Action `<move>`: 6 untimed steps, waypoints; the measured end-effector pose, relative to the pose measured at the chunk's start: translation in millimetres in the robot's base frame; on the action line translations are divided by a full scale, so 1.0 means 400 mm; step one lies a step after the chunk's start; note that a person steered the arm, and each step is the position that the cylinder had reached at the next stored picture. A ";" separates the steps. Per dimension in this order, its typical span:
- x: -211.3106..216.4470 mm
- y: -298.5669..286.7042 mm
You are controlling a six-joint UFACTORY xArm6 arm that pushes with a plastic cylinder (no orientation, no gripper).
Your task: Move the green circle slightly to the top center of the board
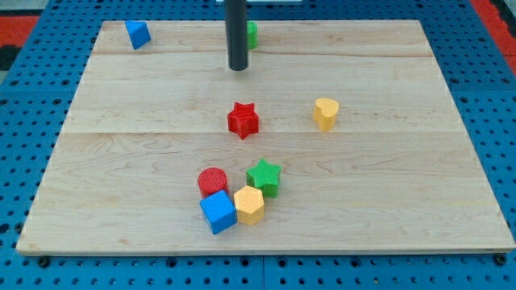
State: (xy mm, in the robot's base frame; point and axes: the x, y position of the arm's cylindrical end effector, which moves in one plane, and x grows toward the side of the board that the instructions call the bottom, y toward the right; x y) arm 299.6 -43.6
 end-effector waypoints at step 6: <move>-0.100 -0.041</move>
